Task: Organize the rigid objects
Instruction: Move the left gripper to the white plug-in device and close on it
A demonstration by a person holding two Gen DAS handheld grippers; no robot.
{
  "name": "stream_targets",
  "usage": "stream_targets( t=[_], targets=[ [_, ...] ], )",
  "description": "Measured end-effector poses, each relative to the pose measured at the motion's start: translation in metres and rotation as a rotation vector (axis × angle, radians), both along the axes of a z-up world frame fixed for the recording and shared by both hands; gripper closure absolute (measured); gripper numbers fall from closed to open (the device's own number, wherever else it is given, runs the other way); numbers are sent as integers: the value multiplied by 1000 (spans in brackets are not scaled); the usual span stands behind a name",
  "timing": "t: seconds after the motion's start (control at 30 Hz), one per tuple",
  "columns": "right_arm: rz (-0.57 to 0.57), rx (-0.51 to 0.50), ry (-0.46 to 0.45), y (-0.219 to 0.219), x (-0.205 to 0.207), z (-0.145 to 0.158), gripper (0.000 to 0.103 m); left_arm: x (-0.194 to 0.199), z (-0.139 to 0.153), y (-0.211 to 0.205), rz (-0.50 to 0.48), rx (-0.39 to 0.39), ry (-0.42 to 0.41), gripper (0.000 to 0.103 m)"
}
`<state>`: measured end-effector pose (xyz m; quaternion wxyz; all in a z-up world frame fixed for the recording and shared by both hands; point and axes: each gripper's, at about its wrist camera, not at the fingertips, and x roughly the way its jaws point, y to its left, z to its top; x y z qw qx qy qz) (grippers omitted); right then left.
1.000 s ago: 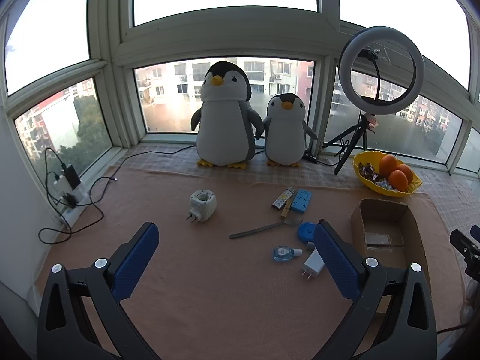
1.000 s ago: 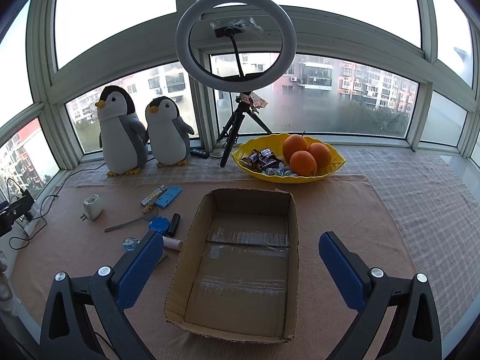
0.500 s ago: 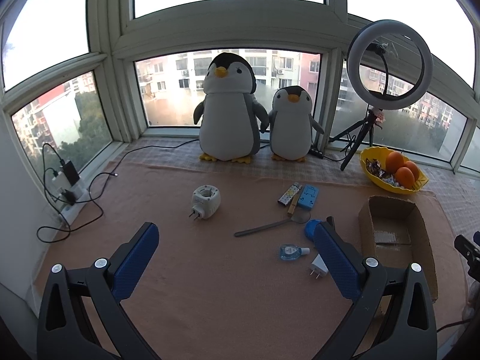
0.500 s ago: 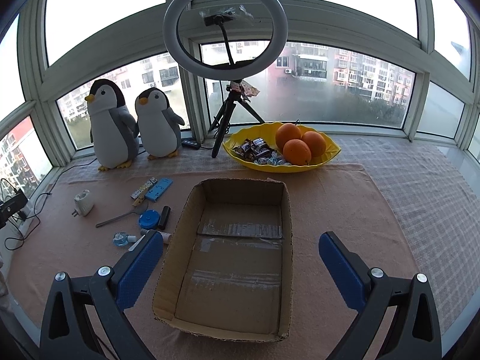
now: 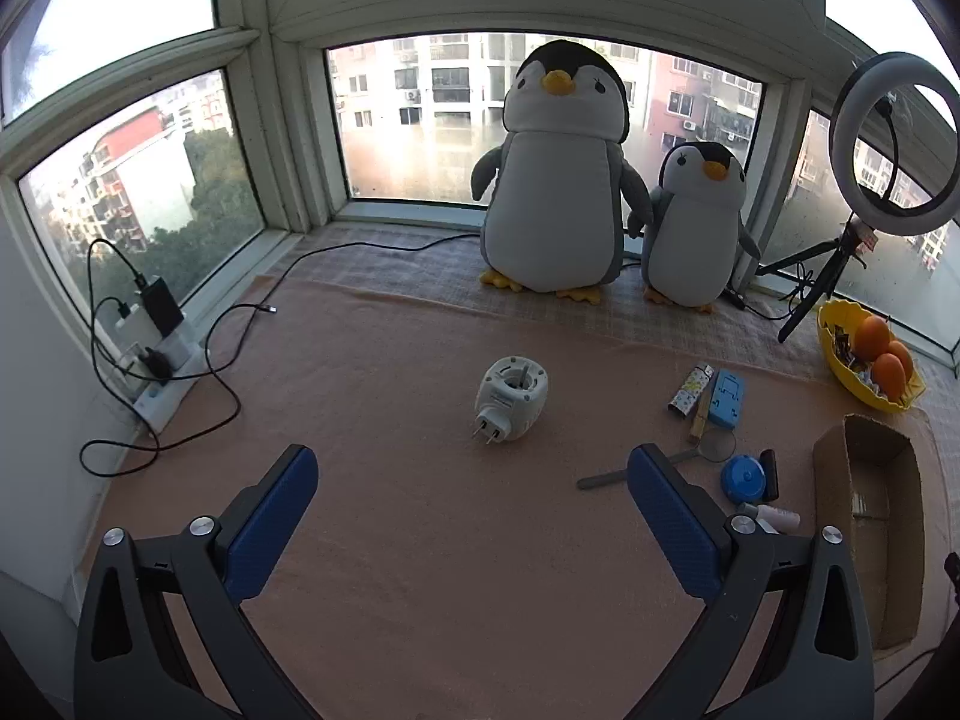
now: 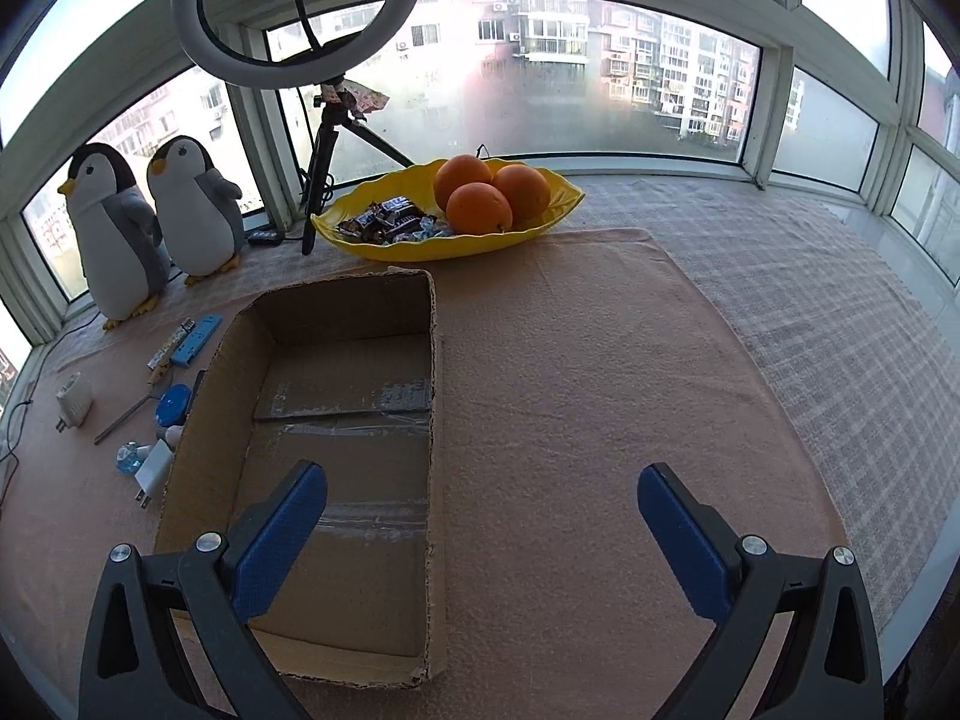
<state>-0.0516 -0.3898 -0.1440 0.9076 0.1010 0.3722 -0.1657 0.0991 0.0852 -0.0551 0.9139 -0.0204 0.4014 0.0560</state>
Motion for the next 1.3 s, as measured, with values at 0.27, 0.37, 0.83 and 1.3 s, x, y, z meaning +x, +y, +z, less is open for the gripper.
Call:
stream_targets(
  t=[0.27, 0.37, 0.83, 1.3],
  targets=[
    [-15, 40, 34, -7, 5, -19, 1, 84, -32, 27, -40, 21, 153, 5],
    [-17, 37, 44, -6, 7, -23, 1, 111, -47, 30, -72, 12, 223, 12],
    [-56, 40, 92, -10, 15, -42, 2, 175, -100, 37, -154, -159, 464, 40],
    [-51, 47, 112, -7, 26, -49, 1, 190, -121, 24, -198, -172, 527, 64]
  ],
)
